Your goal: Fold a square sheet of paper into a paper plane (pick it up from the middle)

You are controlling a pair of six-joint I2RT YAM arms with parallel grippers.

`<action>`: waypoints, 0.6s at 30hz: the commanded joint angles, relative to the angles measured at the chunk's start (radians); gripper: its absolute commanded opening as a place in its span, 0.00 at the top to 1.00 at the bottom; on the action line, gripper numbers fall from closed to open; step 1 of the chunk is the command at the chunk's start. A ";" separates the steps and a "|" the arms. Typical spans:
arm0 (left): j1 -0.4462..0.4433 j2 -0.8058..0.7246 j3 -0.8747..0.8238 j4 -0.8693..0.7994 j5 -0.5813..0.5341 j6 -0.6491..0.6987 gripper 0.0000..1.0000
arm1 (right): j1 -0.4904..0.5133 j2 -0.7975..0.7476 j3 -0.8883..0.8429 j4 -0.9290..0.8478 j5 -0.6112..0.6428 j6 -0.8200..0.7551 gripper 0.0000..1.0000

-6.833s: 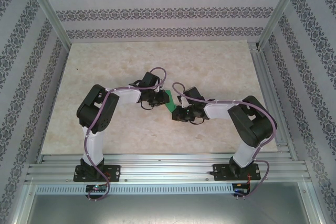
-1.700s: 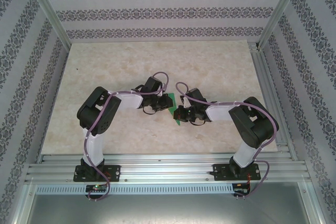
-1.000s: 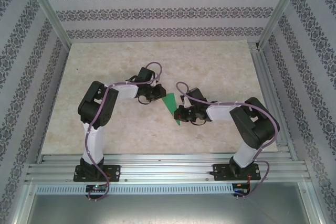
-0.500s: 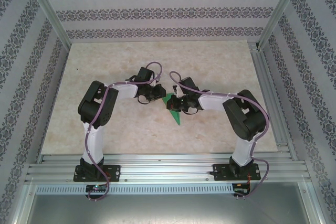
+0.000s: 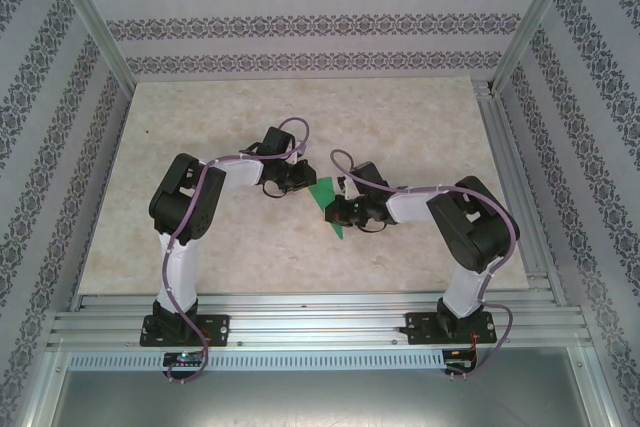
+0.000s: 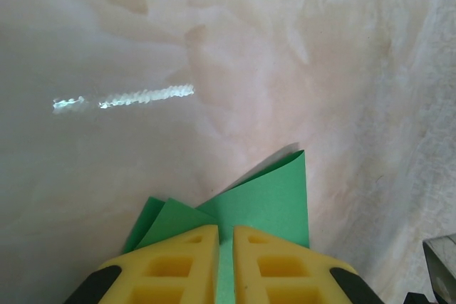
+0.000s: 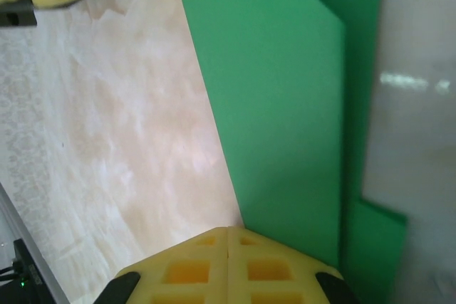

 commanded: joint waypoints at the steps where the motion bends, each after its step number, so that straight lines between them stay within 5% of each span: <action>1: 0.020 0.079 -0.014 -0.066 -0.132 0.037 0.84 | 0.000 -0.041 -0.114 -0.039 -0.060 0.017 1.00; 14: 0.017 0.068 0.007 -0.078 -0.133 0.046 0.83 | -0.001 -0.250 -0.195 -0.149 -0.038 -0.037 1.00; 18: -0.002 0.032 0.034 -0.099 -0.141 0.060 0.76 | -0.027 -0.364 -0.144 -0.233 0.094 -0.038 0.88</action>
